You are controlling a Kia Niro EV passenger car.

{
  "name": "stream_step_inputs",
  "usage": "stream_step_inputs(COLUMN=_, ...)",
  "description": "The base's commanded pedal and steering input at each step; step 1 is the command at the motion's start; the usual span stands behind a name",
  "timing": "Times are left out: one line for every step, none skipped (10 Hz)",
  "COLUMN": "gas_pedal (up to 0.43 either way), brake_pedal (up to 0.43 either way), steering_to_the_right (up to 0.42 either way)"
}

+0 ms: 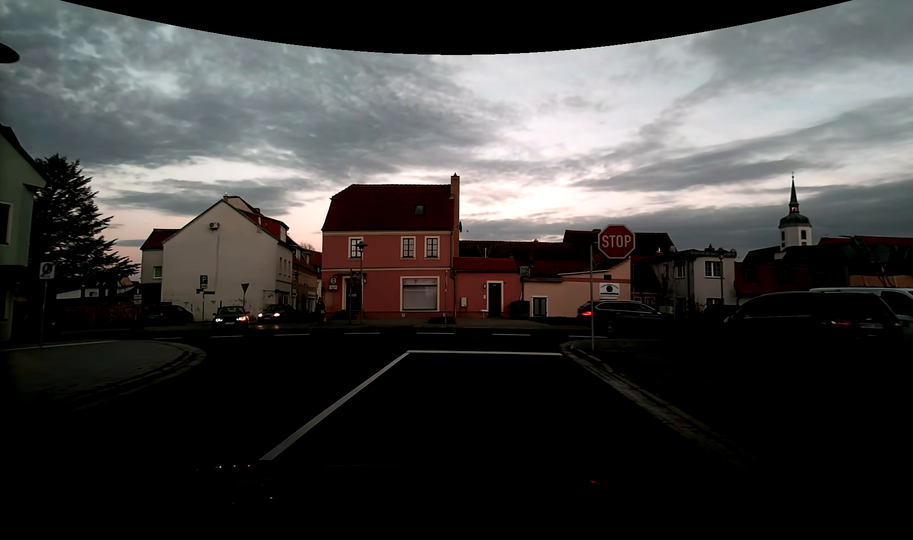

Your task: Follow the waypoints while adhering to traffic rules and regulations

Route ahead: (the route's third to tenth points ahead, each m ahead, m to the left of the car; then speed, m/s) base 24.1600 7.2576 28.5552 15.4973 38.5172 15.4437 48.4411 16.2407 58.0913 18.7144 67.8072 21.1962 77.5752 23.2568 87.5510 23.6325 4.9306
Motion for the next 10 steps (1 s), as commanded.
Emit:
stream_step_inputs(gas_pedal=0.000, brake_pedal=0.171, steering_to_the_right=-0.005)
stream_step_inputs(gas_pedal=0.000, brake_pedal=0.165, steering_to_the_right=-0.005)
stream_step_inputs(gas_pedal=0.000, brake_pedal=0.165, steering_to_the_right=-0.006)
stream_step_inputs(gas_pedal=0.000, brake_pedal=0.159, steering_to_the_right=-0.006)
stream_step_inputs(gas_pedal=0.000, brake_pedal=0.159, steering_to_the_right=-0.006)
stream_step_inputs(gas_pedal=0.000, brake_pedal=0.159, steering_to_the_right=-0.006)
stream_step_inputs(gas_pedal=0.000, brake_pedal=0.171, steering_to_the_right=-0.006)
stream_step_inputs(gas_pedal=0.000, brake_pedal=0.177, steering_to_the_right=-0.005)
stream_step_inputs(gas_pedal=0.000, brake_pedal=0.189, steering_to_the_right=-0.006)
stream_step_inputs(gas_pedal=0.000, brake_pedal=0.213, steering_to_the_right=-0.005)
